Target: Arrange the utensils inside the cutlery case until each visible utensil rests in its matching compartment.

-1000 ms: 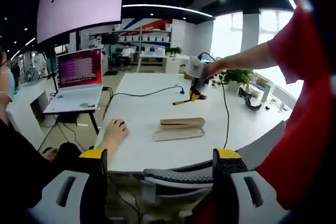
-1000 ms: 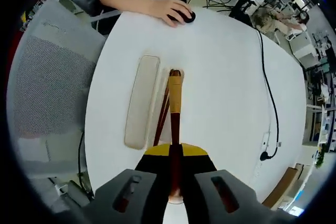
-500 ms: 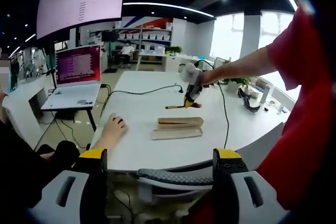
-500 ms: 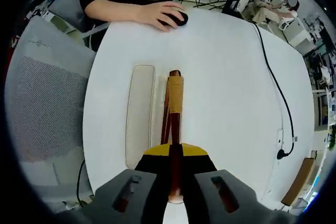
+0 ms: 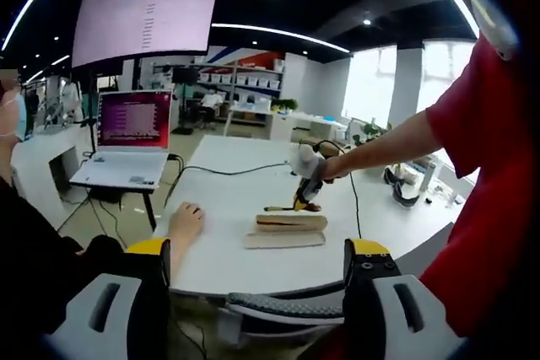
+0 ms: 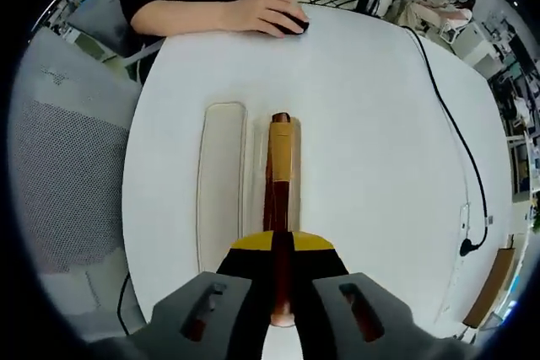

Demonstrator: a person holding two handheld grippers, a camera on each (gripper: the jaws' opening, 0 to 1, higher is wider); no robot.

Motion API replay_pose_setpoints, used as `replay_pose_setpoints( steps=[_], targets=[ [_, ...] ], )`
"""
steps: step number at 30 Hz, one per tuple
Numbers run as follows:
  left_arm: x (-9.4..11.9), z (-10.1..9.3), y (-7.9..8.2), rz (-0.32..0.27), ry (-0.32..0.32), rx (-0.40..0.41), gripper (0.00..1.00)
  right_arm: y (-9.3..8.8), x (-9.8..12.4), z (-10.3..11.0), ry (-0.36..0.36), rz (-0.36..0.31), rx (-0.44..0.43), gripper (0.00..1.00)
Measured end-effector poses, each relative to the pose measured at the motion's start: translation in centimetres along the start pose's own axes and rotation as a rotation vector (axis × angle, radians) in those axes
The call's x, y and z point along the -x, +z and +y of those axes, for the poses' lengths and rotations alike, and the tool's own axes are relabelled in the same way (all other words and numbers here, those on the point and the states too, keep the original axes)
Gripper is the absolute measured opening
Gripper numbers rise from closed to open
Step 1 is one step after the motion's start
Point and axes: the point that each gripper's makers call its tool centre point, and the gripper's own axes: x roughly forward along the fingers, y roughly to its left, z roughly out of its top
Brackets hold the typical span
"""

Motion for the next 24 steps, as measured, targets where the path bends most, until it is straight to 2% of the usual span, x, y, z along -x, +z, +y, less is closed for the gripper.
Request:
replay_pose_setpoints(
  steps=[6,17,24],
  targets=[
    [-0.2,-0.5,-1.5,0.048,-0.005,-0.004,0.84,-0.6,-0.9,-0.9,0.013,0.002,-0.034,0.02],
    [0.2,0.1,-1.3,0.045,0.008,-0.009,0.84,-1.3,-2.5,0.5,0.022,0.033,-0.026,0.02],
    [0.4,0.5,-1.3,0.053,0.022,-0.006,0.84,-1.3,-3.3,0.6,0.013,0.034,-0.031,0.02]
  ],
)
